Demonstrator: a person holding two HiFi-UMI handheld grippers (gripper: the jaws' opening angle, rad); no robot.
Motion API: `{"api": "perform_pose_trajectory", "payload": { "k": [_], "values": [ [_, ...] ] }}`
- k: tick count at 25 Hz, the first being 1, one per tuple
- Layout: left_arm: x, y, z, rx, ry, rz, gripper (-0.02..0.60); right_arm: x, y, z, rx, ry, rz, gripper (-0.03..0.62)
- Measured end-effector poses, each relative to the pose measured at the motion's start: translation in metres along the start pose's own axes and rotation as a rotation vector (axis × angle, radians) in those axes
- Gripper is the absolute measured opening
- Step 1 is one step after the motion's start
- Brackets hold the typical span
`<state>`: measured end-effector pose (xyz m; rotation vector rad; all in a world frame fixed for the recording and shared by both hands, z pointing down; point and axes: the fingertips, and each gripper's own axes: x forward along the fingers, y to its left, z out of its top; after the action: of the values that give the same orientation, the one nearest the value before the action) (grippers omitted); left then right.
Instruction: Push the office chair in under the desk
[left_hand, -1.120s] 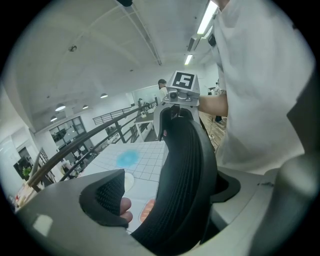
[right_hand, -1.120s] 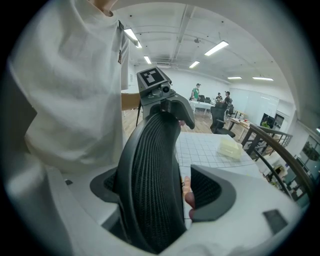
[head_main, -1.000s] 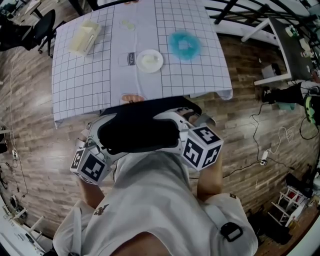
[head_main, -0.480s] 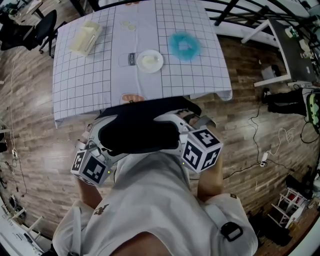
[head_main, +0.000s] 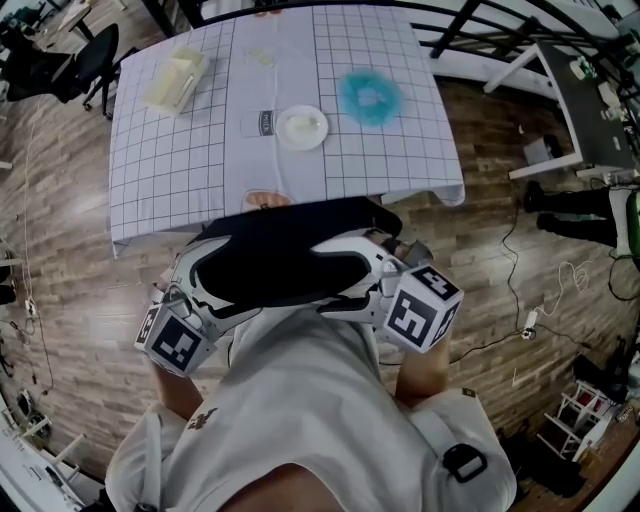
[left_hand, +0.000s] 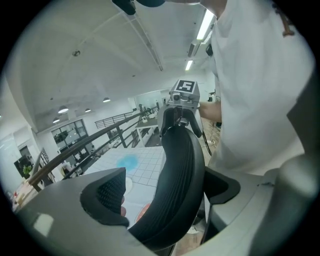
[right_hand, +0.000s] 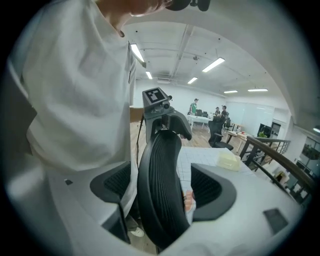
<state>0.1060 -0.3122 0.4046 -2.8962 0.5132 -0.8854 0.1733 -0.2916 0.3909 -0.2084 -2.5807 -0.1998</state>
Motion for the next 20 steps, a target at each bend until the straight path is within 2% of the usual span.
{"api": "perform_pose_trajectory", "payload": {
  "k": [2,6,7,8,9,10,12,15,18,20],
  "values": [
    [-0.005,0.000,0.007,-0.017,-0.038,-0.003,0.469,-0.002,-0.002,0.005,0.005,-0.033,-0.025,0.375],
    [-0.024,0.004,0.040,-0.064,-0.170,-0.011,0.457,-0.015,-0.006,0.023,0.023,-0.143,-0.067,0.286],
    [-0.028,0.006,0.047,-0.070,-0.202,0.005,0.446,-0.019,-0.008,0.028,0.024,-0.174,-0.083,0.282],
    [-0.031,0.009,0.053,-0.072,-0.231,0.032,0.421,-0.023,-0.011,0.033,0.024,-0.205,-0.104,0.272],
    [-0.034,0.014,0.058,-0.068,-0.257,0.065,0.364,-0.027,-0.016,0.038,0.023,-0.237,-0.130,0.232],
    [-0.036,0.019,0.063,-0.061,-0.282,0.098,0.323,-0.031,-0.021,0.044,0.020,-0.268,-0.160,0.218],
    [-0.038,0.028,0.070,-0.053,-0.322,0.152,0.266,-0.038,-0.032,0.053,0.011,-0.310,-0.223,0.185],
    [-0.039,0.042,0.076,-0.052,-0.347,0.223,0.219,-0.042,-0.048,0.060,0.002,-0.332,-0.312,0.150],
    [-0.037,0.055,0.079,-0.046,-0.352,0.303,0.173,-0.041,-0.061,0.060,0.017,-0.338,-0.385,0.146],
    [-0.035,0.064,0.080,-0.057,-0.337,0.354,0.142,-0.042,-0.067,0.060,0.044,-0.350,-0.422,0.109]
  ]
}}
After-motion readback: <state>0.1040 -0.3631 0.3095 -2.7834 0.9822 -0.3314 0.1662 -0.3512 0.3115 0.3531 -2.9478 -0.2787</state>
